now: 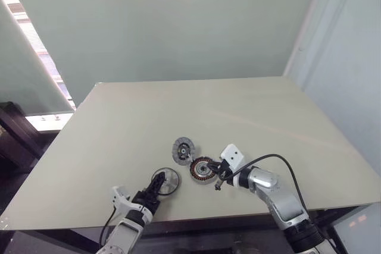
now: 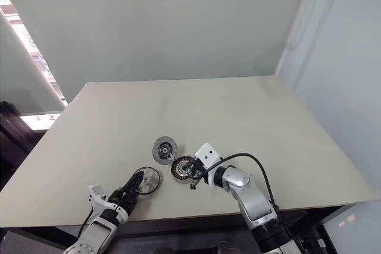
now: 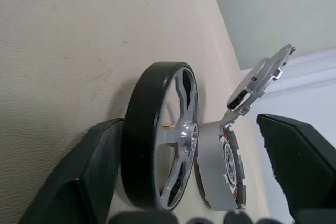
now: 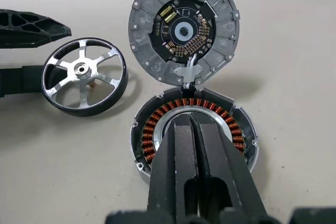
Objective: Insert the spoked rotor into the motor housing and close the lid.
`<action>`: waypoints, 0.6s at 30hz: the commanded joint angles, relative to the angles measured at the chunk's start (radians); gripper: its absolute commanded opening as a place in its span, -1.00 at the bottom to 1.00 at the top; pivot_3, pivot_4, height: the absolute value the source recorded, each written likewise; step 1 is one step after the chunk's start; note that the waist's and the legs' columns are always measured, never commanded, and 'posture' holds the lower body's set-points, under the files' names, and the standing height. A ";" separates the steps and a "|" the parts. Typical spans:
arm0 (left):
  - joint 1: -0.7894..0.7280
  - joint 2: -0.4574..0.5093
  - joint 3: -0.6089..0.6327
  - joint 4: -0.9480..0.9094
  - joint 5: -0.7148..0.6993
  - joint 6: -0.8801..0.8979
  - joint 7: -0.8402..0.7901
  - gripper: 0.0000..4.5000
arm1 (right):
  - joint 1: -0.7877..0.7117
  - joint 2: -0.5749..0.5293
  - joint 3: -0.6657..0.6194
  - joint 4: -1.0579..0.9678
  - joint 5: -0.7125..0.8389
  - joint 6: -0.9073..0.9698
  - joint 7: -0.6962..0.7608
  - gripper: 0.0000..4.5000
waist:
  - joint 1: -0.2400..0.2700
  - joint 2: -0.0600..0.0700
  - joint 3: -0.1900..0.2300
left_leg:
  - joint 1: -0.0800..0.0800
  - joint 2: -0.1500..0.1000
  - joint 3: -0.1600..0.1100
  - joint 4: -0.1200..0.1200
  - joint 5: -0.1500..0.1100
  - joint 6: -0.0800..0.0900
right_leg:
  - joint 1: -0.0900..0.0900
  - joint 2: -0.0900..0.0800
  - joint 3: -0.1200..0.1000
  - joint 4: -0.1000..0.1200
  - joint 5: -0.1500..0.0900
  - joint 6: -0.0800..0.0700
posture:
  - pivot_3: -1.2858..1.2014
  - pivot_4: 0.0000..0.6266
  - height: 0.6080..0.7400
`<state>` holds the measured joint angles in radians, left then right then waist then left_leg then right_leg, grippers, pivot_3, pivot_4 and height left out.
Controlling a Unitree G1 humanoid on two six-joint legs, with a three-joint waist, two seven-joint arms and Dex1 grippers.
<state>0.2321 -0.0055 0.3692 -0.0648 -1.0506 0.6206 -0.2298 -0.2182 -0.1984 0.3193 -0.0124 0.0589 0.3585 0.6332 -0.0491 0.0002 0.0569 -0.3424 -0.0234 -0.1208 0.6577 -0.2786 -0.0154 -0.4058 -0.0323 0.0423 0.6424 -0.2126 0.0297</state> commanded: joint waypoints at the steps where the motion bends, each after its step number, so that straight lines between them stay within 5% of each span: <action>1: -0.015 0.009 0.013 0.068 0.025 -0.004 0.000 0.53 | -0.008 0.003 -0.022 -0.053 0.020 -0.004 -0.012 -1.00 | 0.000 0.000 0.000 | 0.000 0.000 0.000 0.000 0.000 0.000 | 0.000 0.000 0.000 0.000 0.000 0.000 | 0.03 -1.00 1.00; 9: -0.031 0.023 0.038 0.154 0.044 -0.030 -0.059 -0.72 | -0.005 0.001 -0.025 -0.052 0.020 -0.004 -0.016 -1.00 | 0.000 0.000 0.000 | 0.000 0.000 0.000 0.000 0.000 0.000 | 0.000 0.000 0.000 0.000 0.000 0.000 | 0.03 -1.00 1.00; 18: -0.027 0.031 0.076 0.167 -0.014 -0.032 -0.190 -0.83 | -0.003 -0.002 -0.026 -0.051 0.022 -0.007 -0.018 -1.00 | -0.002 0.000 0.000 | 0.000 0.000 0.001 0.000 0.000 0.000 | 0.000 0.000 0.000 0.000 0.000 0.000 | 0.03 -1.00 1.00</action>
<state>0.1876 0.0125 0.4115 0.0879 -1.0423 0.5763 -0.4073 -0.2140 -0.2011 0.3114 -0.0136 0.0599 0.3597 0.6154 -0.0511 0.0006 0.0564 -0.3423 -0.0229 -0.1202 0.6576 -0.2787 -0.0156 -0.4066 -0.0323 0.0423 0.6423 -0.2126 0.0297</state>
